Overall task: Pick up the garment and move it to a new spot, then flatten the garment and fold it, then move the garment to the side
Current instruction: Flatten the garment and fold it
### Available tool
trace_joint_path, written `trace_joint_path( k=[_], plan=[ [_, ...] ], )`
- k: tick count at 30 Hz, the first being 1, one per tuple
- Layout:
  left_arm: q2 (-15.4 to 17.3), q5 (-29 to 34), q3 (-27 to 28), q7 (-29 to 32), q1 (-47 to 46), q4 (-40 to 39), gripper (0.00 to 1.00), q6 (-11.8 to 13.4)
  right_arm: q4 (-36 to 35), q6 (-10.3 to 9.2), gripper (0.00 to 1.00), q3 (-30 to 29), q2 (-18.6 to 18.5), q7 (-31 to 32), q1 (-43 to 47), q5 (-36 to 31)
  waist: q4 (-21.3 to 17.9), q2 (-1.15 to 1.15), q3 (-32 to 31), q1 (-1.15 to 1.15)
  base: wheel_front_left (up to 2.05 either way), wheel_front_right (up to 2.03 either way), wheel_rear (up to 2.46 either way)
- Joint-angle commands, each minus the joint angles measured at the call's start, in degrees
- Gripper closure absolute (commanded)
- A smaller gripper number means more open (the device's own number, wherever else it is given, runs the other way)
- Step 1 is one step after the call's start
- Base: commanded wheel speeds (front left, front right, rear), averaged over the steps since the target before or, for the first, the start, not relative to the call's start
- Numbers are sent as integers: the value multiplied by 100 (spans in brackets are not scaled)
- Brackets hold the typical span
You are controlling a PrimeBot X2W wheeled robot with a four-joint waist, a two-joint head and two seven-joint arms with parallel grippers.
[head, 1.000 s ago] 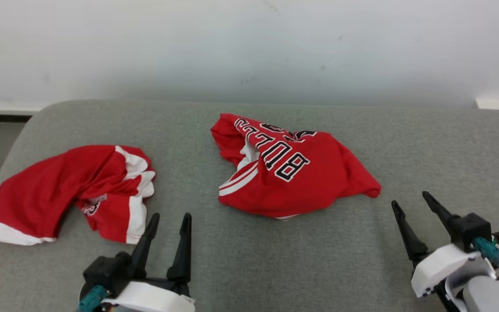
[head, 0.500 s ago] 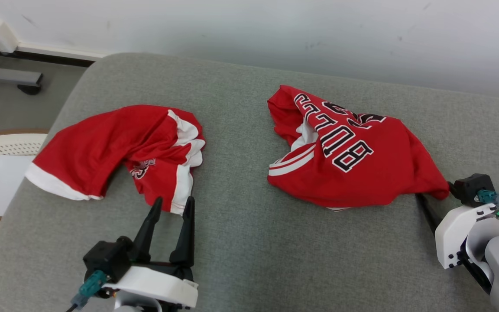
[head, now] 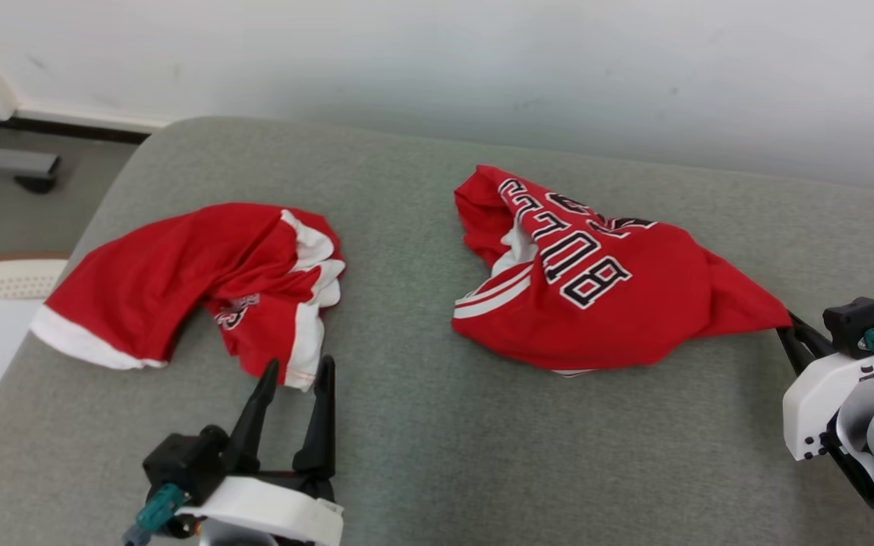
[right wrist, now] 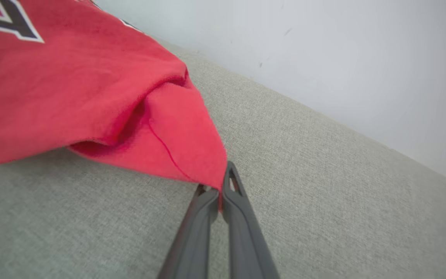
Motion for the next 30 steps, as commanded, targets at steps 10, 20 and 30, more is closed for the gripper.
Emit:
trace_joint_path(
  k=[10,20,30],
  plan=[
    [20,150,158,-2,189,-17,0,-29,-286,-14,100,103,-808,-286,91,103,-859,0,-192,0,0,0,0],
    [19,243,192,-2,34,-39,0,-87,-379,-14,0,-332,-1114,-350,745,479,-1297,0,78,0,0,0,0],
    [20,332,177,-2,111,100,0,-147,-601,-14,0,-850,-878,-494,1143,469,-1301,0,-321,0,0,0,0]
  ],
)
